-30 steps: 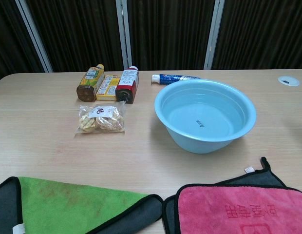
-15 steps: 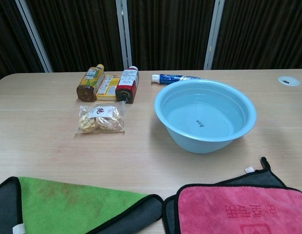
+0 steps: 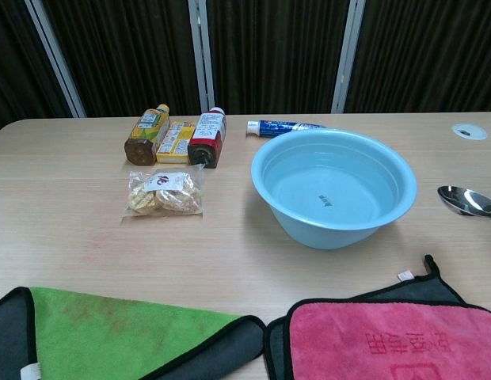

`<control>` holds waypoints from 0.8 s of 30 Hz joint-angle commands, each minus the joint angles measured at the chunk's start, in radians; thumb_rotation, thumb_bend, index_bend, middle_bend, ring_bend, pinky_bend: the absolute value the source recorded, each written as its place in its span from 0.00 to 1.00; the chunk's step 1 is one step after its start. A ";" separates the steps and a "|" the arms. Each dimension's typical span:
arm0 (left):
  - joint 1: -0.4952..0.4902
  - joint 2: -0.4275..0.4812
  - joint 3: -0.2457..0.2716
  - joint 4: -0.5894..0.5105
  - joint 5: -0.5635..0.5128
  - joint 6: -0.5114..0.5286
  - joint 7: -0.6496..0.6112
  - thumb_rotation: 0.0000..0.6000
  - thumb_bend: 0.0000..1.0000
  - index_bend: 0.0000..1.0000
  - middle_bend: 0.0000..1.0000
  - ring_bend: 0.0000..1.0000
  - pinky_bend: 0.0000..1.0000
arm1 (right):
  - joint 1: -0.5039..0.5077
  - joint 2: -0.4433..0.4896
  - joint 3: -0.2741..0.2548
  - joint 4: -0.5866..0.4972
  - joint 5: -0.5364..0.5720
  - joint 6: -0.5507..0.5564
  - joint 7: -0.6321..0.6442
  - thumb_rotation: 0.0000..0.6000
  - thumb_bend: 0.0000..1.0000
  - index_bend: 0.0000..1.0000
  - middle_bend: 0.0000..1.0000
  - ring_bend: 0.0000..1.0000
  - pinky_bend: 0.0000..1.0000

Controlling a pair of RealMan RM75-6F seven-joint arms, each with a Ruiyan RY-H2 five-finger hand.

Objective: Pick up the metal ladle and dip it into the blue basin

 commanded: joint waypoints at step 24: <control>0.006 0.004 -0.002 0.008 -0.002 0.006 -0.011 1.00 0.65 0.00 0.00 0.00 0.00 | 0.128 -0.015 0.063 -0.213 0.026 -0.103 -0.282 1.00 0.42 0.63 0.03 0.00 0.03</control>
